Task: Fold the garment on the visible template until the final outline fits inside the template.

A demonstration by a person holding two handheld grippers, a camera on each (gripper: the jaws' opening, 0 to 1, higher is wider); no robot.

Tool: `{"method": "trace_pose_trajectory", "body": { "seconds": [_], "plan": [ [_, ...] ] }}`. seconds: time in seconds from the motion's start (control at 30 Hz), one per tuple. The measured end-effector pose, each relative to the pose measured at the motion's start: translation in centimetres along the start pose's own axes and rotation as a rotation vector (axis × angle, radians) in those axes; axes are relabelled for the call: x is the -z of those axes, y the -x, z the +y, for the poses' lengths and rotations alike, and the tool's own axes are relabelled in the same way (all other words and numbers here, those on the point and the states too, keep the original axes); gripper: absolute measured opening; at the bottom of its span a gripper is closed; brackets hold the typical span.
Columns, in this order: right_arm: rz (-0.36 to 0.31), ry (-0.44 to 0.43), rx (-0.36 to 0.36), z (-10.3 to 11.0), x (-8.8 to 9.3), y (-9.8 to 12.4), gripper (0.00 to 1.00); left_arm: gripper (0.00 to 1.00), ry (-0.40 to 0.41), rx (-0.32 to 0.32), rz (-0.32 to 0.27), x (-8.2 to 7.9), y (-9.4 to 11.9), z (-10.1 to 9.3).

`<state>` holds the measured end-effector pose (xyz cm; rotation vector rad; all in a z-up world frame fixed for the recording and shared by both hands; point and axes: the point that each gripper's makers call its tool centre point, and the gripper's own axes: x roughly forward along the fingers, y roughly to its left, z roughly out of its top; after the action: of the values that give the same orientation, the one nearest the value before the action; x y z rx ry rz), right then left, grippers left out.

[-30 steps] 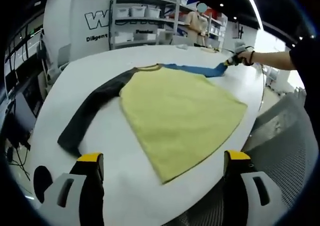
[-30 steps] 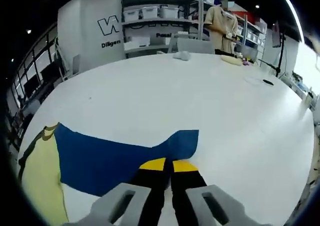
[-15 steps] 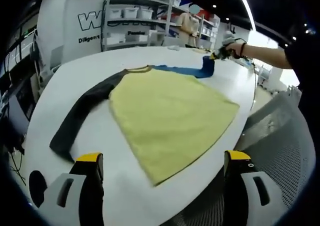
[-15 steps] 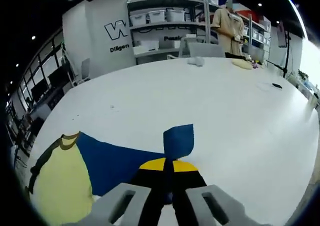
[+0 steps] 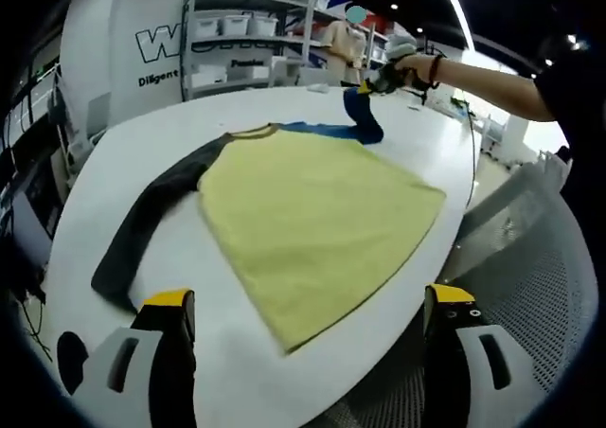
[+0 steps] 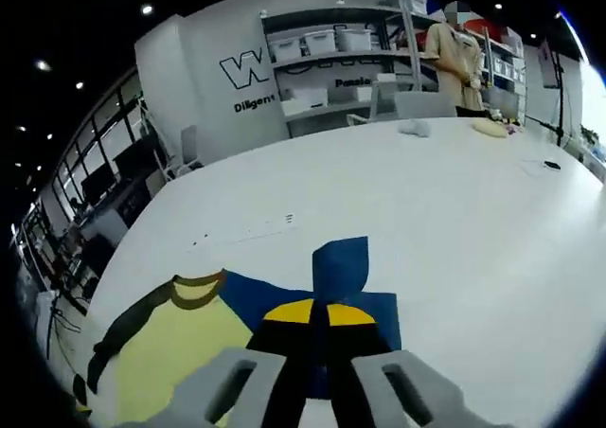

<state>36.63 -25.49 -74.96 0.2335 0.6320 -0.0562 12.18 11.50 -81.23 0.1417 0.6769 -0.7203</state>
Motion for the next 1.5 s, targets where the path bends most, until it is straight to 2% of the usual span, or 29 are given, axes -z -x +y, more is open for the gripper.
{"method": "trace_pose_trajectory", "body": {
  "seconds": [0.2,0.37,0.5,0.6,0.73,0.97,1.13,1.27,1.37,1.5],
  "plan": [
    [0.007,0.007,-0.082,5.6,0.9,-0.7,0.0,0.99,0.001,0.003,0.003,0.2,-0.1,0.2],
    [0.013,0.006,-0.167,10.7,1.5,-1.1,0.0,0.99,0.023,0.002,-0.008,0.6,0.1,1.4],
    [0.022,0.055,-0.242,15.2,2.5,-1.3,0.0,0.99,0.025,0.013,0.004,1.0,0.0,1.6],
    [0.027,0.044,-0.273,17.0,2.8,-1.7,0.0,0.99,0.014,0.014,0.005,1.0,0.0,1.6],
    [0.039,0.063,-0.294,18.4,3.3,-2.3,0.0,0.99,0.026,0.013,0.001,1.0,0.1,1.8],
    [0.06,0.096,-0.322,20.2,4.3,-3.2,0.0,0.98,0.023,0.026,0.01,1.1,0.0,1.2],
    [0.059,0.122,-0.343,21.7,5.0,-3.1,0.0,0.98,0.031,0.022,0.004,1.0,0.1,1.4],
    [0.065,0.159,-0.348,22.6,5.9,-3.2,0.0,0.98,0.033,0.018,0.001,1.0,0.1,1.3],
    [0.085,0.213,-0.358,23.4,7.3,-3.4,0.0,0.98,0.034,0.017,0.0,0.9,0.0,1.3],
    [0.091,0.277,-0.373,24.4,8.3,-3.8,0.0,0.98,0.039,0.018,-0.001,0.9,0.1,1.3]
  ]
}}
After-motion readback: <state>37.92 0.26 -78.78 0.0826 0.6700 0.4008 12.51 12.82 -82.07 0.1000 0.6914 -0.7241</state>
